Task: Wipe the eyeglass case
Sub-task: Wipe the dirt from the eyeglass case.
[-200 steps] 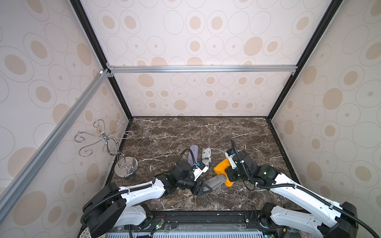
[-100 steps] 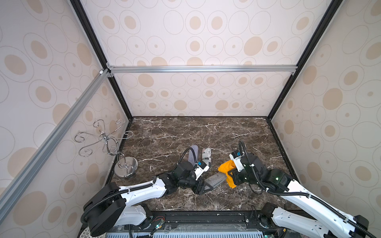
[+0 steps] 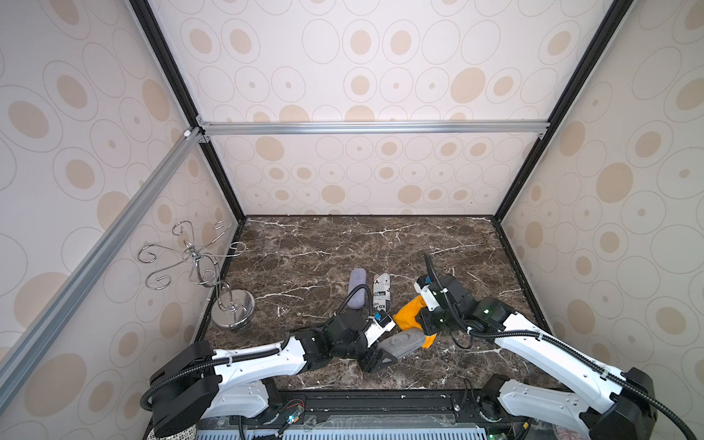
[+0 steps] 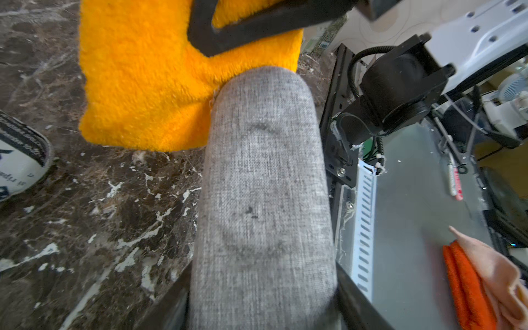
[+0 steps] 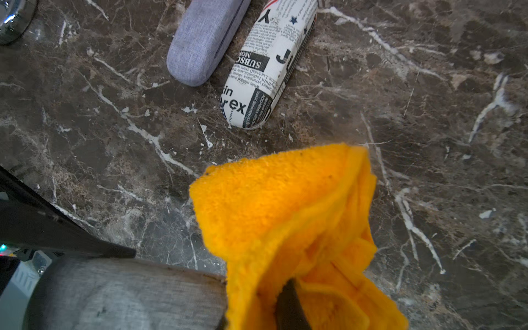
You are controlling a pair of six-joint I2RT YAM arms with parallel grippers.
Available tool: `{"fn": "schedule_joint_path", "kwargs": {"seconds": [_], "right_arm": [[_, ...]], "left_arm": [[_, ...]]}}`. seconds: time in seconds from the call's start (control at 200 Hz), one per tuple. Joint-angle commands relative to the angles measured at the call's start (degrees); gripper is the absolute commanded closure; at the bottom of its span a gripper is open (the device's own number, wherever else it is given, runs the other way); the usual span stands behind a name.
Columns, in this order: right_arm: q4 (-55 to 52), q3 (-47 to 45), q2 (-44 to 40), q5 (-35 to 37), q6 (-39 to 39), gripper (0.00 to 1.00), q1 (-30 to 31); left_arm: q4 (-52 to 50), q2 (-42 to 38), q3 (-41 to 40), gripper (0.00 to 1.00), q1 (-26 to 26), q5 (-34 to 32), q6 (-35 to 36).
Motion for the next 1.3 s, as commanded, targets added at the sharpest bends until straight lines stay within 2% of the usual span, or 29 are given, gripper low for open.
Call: {"fn": "schedule_joint_path", "kwargs": {"seconds": [0.0, 0.155, 0.36, 0.59, 0.885, 0.99, 1.175, 1.295], "right_arm": [[-1.5, 3.0, -2.0, -4.2, -1.7, 1.0, -0.7], [-3.9, 4.7, -2.1, -13.2, -4.5, 1.0, -1.3], [-8.0, 6.6, 2.9, -18.1, -8.2, 1.0, -1.4], [-5.1, 7.1, 8.6, -24.9, -9.0, 1.0, -1.0], [0.3, 10.0, 16.3, -29.1, -7.1, 1.0, 4.7], [0.2, 10.0, 16.7, -24.4, -5.7, 1.0, 4.7], [-7.2, 8.8, 14.7, -3.9, -3.5, 1.0, 2.9], [-10.9, 8.3, 14.2, 1.8, -3.9, 1.0, 1.3]], "left_arm": [[-0.9, 1.0, 3.8, 0.64, -3.9, -13.8, 6.2], [-0.3, 3.1, 4.2, 0.64, -10.4, -29.5, 11.4], [0.0, 5.9, 5.7, 0.63, -16.9, -44.3, 18.2], [4.3, 5.3, 4.2, 0.62, -19.2, -47.7, 22.4], [5.8, 4.9, 4.4, 0.62, -19.4, -48.1, 24.5], [5.9, 4.6, 4.2, 0.62, -19.4, -48.2, 24.3], [4.4, 3.7, 2.9, 0.63, -19.4, -50.5, 23.3], [3.3, 4.0, 2.7, 0.63, -19.4, -51.6, 22.7]]}}
